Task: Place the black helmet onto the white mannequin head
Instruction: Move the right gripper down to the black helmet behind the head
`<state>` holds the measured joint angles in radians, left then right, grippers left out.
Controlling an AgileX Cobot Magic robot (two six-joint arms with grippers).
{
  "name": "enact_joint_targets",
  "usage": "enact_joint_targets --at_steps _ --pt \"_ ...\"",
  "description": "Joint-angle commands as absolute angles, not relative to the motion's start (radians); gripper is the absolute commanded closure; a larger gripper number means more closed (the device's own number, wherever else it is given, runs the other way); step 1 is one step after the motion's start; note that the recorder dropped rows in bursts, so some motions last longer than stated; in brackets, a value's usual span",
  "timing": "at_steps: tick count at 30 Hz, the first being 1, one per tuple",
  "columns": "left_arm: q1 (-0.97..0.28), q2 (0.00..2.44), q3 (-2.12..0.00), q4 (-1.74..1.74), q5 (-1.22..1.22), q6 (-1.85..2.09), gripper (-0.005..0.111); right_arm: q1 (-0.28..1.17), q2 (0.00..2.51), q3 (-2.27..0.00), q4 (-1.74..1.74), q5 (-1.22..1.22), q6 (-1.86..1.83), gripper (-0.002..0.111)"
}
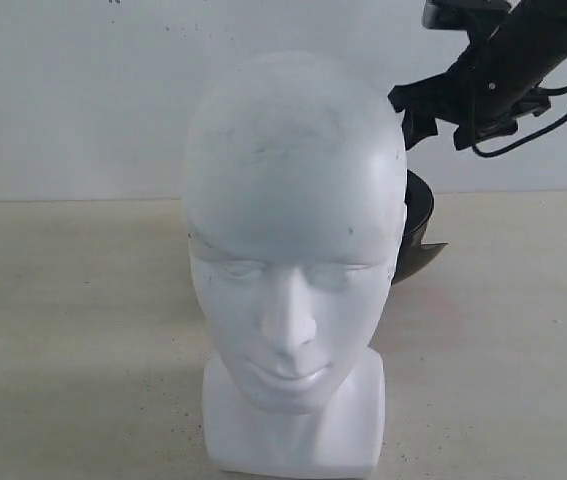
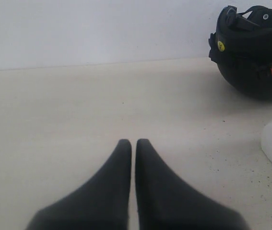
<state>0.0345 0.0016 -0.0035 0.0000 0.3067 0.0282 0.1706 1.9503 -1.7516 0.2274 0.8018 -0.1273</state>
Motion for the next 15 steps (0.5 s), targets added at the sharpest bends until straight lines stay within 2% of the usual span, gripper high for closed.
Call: enact_joint_targets --at_steps 1,8,9,13,14,15 --pt "0.027 0.0 0.0 -0.012 0.307 0.03 0.102 0.175 2.033 -1.76 0.198 0.76 -0.084 0.041" --pt "0.027 0.0 0.0 -0.012 0.307 0.03 0.102 0.175 2.135 -1.76 0.259 0.691 -0.075 0.042" --pt "0.027 0.0 0.0 -0.012 0.307 0.03 0.102 0.175 2.137 -1.76 0.259 0.68 -0.064 0.048" --pt "0.027 0.0 0.0 -0.012 0.307 0.03 0.102 0.175 2.137 -1.76 0.254 0.658 -0.032 0.099" --pt "0.027 0.0 0.0 -0.012 0.307 0.03 0.102 0.175 2.137 -1.76 0.251 0.662 -0.032 0.108" --pt "0.027 0.0 0.0 -0.012 0.307 0.03 0.102 0.173 2.137 -1.76 0.249 0.667 -0.029 0.108"
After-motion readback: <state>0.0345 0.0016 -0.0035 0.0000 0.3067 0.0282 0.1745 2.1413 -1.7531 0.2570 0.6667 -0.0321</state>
